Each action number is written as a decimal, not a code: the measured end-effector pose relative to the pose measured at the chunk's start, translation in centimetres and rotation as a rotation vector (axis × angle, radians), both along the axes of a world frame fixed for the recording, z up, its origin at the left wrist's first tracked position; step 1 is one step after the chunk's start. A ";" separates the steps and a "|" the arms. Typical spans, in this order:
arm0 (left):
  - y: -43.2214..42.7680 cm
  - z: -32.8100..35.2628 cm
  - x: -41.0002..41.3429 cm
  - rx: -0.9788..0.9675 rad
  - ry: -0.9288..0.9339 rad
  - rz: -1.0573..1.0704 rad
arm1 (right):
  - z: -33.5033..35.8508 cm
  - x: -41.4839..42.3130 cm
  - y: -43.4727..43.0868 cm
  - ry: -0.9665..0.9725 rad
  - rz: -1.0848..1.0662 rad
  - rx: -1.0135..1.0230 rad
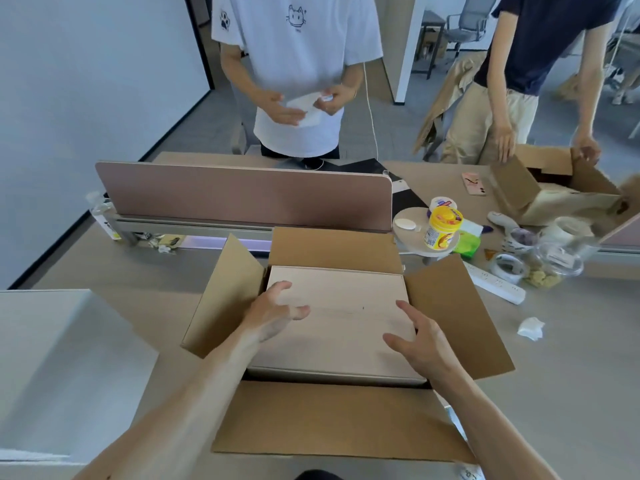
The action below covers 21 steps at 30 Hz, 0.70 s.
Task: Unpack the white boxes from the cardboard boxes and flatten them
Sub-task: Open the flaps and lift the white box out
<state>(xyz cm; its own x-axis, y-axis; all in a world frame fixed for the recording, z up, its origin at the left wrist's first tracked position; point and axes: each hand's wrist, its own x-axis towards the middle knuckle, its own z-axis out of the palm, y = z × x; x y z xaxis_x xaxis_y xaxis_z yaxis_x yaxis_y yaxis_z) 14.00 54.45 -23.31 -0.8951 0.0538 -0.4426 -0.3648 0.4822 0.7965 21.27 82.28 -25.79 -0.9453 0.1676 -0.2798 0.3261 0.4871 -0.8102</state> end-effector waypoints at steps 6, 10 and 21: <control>0.0 1.1 -1.2 0.171 -0.086 0.102 | 2.2 -1.3 0.7 0.045 0.038 0.053; 0.9 1.2 -0.9 0.099 0.002 0.093 | 3.3 -2.1 1.0 0.081 0.009 0.112; 2.6 5.3 0.4 -0.220 0.308 0.036 | 6.5 -2.3 0.6 0.194 -0.096 0.271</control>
<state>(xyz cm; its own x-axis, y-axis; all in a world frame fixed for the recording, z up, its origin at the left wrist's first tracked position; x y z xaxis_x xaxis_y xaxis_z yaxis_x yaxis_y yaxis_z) 14.42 57.02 -18.01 -0.9876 -0.0461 -0.1502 -0.1442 0.6454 0.7501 19.00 82.89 -19.25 -0.9530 0.3016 -0.0290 0.2329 0.6681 -0.7067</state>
